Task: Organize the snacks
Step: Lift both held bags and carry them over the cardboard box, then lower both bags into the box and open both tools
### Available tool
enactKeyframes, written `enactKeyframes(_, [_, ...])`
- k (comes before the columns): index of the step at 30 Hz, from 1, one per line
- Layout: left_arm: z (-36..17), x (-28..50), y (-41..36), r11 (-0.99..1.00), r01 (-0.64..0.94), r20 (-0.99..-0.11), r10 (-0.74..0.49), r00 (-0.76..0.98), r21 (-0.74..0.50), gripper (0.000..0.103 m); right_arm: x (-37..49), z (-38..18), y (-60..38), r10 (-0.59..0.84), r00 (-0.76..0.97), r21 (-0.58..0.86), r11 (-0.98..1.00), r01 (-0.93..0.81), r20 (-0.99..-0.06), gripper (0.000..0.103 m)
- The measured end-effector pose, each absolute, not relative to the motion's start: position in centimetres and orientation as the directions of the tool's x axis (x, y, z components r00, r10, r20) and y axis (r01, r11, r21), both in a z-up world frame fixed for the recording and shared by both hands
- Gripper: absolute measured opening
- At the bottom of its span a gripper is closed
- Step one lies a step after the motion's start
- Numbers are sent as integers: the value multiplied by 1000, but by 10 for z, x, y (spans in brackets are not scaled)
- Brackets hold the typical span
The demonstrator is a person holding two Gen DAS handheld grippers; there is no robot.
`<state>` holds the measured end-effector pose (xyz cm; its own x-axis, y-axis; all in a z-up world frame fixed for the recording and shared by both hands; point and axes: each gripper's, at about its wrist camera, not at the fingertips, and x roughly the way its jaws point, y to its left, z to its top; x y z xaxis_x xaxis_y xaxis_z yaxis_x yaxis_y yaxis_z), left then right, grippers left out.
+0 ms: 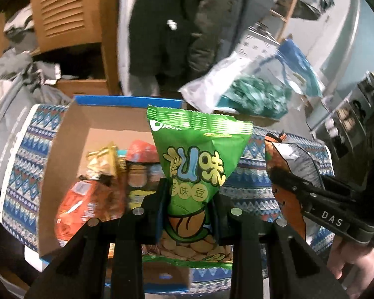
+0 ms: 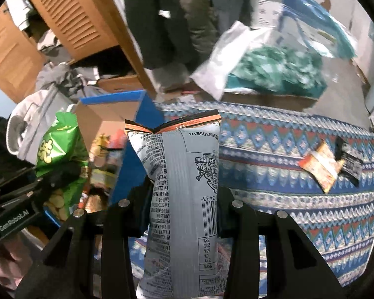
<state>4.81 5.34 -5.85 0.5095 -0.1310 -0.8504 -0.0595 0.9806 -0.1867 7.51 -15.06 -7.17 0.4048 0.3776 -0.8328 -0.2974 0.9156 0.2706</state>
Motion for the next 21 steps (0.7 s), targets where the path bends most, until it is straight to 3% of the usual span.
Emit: enactKeyframes(21, [-83, 27, 161, 944, -252, -864, -63, 500, -214, 30, 90, -76, -22, 463, 295, 319, 847, -425, -836, 38])
